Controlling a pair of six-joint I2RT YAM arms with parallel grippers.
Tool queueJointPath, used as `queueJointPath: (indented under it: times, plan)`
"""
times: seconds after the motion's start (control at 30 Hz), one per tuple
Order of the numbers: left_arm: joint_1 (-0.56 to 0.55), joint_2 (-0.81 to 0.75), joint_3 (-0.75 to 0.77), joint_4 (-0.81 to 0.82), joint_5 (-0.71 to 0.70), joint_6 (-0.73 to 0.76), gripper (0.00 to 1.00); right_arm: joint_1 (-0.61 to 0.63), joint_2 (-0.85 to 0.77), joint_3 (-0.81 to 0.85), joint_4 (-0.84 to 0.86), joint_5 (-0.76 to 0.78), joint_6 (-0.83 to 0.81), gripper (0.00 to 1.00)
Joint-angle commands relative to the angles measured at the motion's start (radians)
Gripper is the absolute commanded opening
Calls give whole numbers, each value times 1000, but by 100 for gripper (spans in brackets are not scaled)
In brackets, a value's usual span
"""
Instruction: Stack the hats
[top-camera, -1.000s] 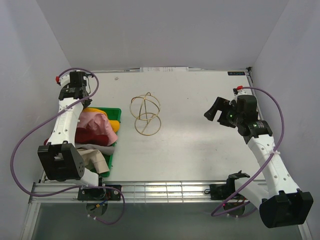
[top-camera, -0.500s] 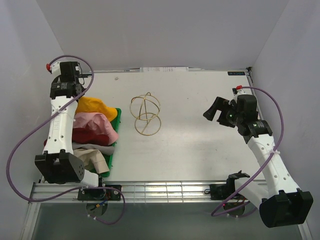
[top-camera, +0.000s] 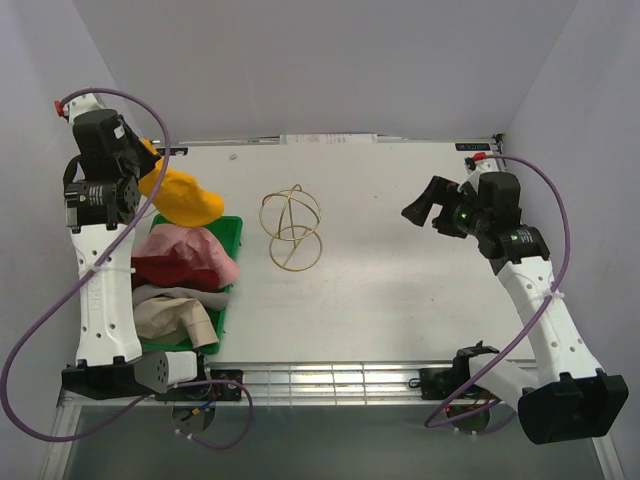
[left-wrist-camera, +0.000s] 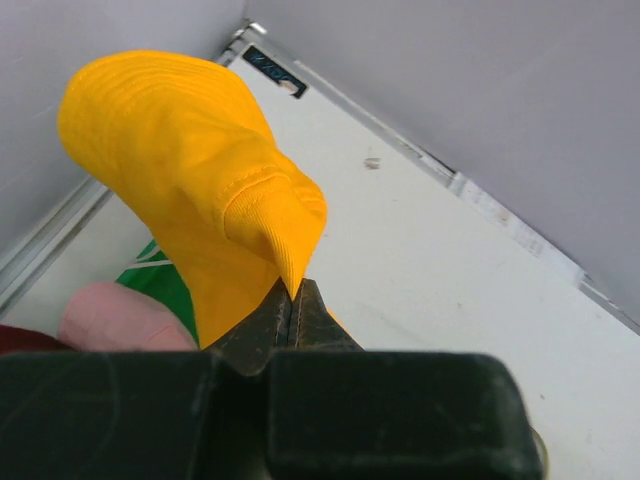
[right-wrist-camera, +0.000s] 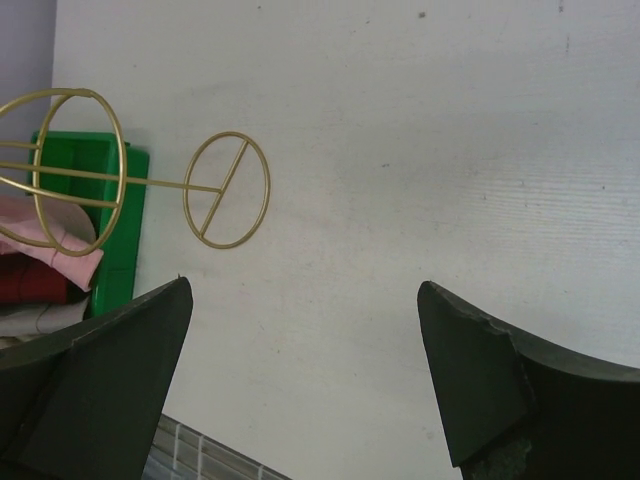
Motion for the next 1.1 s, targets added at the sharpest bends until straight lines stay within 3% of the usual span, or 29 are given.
queueJointPath:
  times: [0.0,0.3,0.4,0.57,0.83,1.07]
  plan:
    - [3,-78,39,118,218,36,0,12,14,72,74,-72,21,99]
    - [3,-54,105,321,782,-52,0,61,86,207,137,-168,52,98]
    - [3,-52,94,399,889,-139,0,77,113,253,169,-203,76,98]
    - [3,-67,37,491,927,-262,0,115,139,242,343,-287,199,96]
    - [-2,-138,-121,580,880,-447,0,320,234,190,822,-281,271,93]
    - [-17,-173,-196,605,828,-529,0,472,391,222,999,-214,317,93]
